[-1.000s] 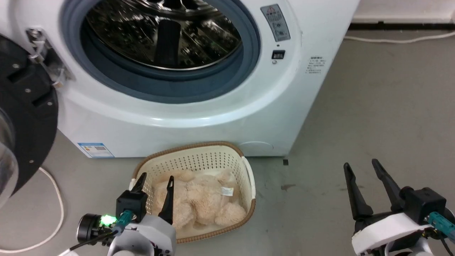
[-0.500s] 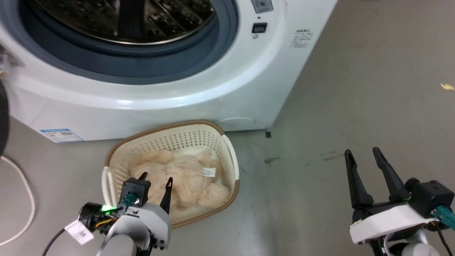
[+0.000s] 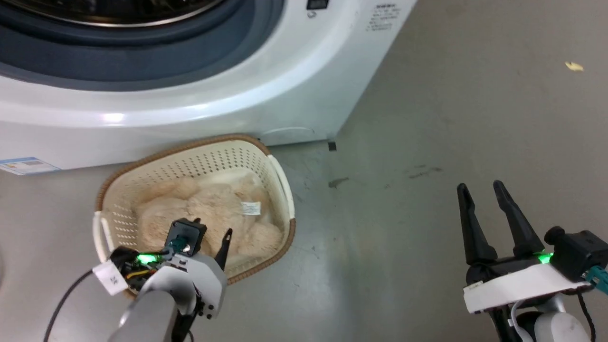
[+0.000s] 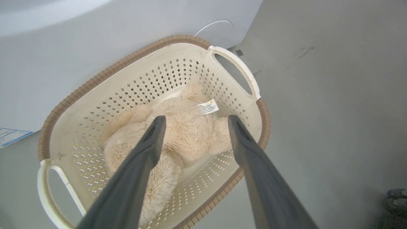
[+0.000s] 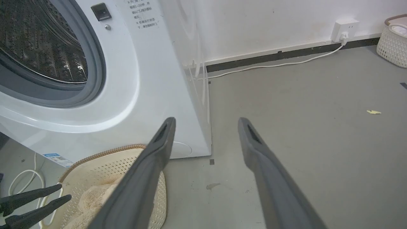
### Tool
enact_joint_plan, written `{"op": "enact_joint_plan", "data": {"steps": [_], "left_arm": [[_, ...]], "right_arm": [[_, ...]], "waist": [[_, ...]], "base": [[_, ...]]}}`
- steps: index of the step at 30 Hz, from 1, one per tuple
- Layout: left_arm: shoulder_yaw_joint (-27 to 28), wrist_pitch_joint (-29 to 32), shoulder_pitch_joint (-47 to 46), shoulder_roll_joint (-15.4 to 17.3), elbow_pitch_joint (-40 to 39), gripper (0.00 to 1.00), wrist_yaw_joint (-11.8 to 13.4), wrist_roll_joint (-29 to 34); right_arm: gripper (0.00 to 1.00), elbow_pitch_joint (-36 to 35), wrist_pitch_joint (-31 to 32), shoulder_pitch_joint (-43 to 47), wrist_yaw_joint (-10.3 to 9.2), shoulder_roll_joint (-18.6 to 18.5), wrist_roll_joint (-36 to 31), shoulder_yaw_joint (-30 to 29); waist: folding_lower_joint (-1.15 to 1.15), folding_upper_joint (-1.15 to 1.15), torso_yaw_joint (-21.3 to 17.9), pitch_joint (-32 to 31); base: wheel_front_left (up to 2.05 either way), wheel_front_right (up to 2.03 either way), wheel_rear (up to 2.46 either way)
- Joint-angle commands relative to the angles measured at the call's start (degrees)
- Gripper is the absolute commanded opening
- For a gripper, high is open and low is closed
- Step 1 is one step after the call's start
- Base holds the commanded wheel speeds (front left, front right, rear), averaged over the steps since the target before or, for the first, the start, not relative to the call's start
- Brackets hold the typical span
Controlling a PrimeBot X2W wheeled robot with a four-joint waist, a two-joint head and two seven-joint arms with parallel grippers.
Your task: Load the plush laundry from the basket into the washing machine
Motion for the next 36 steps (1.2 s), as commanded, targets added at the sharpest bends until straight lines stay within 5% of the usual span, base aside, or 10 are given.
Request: {"op": "enact_joint_plan", "data": {"steps": [1, 36], "left_arm": [[-1.31, 0.57, -2.32, 1.27, 1.49, 1.0, -0.37, -0.63], [-12.93, 17.38, -26.12, 9.69, 23.06, 1.0, 1.86, -6.46]], "right_arm": [[1.0, -0.3, -0.7, -1.33, 0.03, 0.02, 0.96, 0.29], [1.0, -1.14, -4.88, -4.48, 0.04, 0.02, 12.47, 1.85]], "waist": [[-0.01, 0.0, -1.32, 1.73], [-0.01, 0.0, -9.39, 19.16]], "base": [[0.0, 0.0, 0.0], [0.0, 0.0, 0.0]]}}
